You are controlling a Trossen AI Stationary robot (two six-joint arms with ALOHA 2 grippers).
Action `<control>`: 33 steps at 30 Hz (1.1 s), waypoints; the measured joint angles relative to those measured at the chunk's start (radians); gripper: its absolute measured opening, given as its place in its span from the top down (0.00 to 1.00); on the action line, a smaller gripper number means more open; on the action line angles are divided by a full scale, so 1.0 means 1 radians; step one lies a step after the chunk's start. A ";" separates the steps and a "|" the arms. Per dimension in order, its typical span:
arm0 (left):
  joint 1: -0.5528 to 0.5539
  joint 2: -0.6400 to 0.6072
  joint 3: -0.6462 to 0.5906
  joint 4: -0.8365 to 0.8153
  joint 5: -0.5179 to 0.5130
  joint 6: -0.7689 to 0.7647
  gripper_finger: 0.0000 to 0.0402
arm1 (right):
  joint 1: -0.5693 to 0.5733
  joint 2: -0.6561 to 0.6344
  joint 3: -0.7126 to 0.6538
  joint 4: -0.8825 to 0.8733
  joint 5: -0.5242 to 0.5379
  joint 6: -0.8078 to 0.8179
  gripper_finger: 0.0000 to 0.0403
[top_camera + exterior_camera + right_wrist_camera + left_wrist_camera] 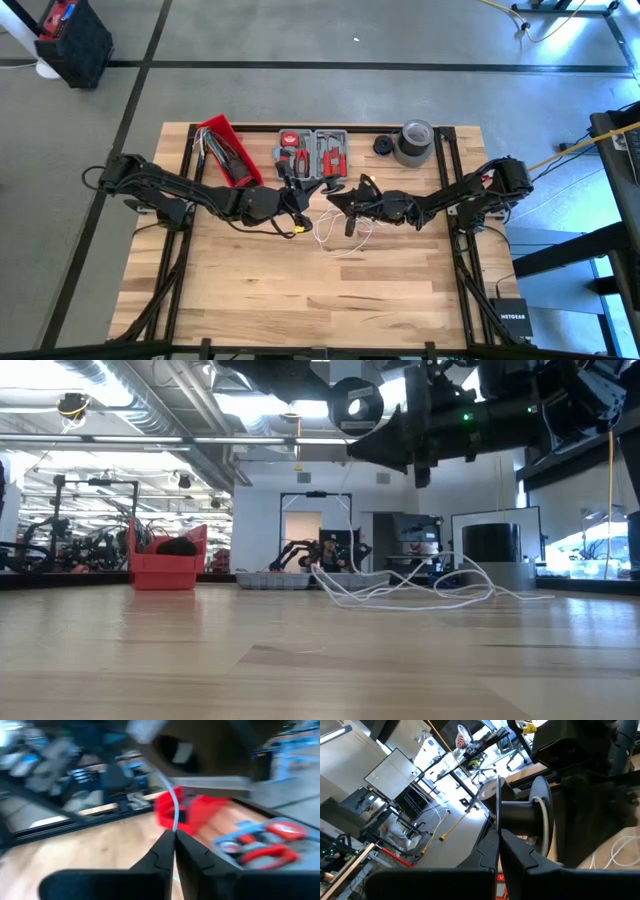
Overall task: Coil cords
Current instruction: Uncoil the white wire from the spool
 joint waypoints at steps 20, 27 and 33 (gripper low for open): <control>0.002 0.000 0.000 -0.088 -0.030 -0.016 0.99 | 0.299 -0.424 0.050 -0.632 0.300 -0.229 0.99; -0.046 0.000 0.000 -0.011 -0.030 0.034 0.99 | 0.341 -0.475 0.049 -1.033 0.544 -0.044 0.99; -0.105 0.000 0.001 0.056 0.001 0.172 0.99 | 0.311 -0.367 0.009 -0.977 0.551 0.030 0.99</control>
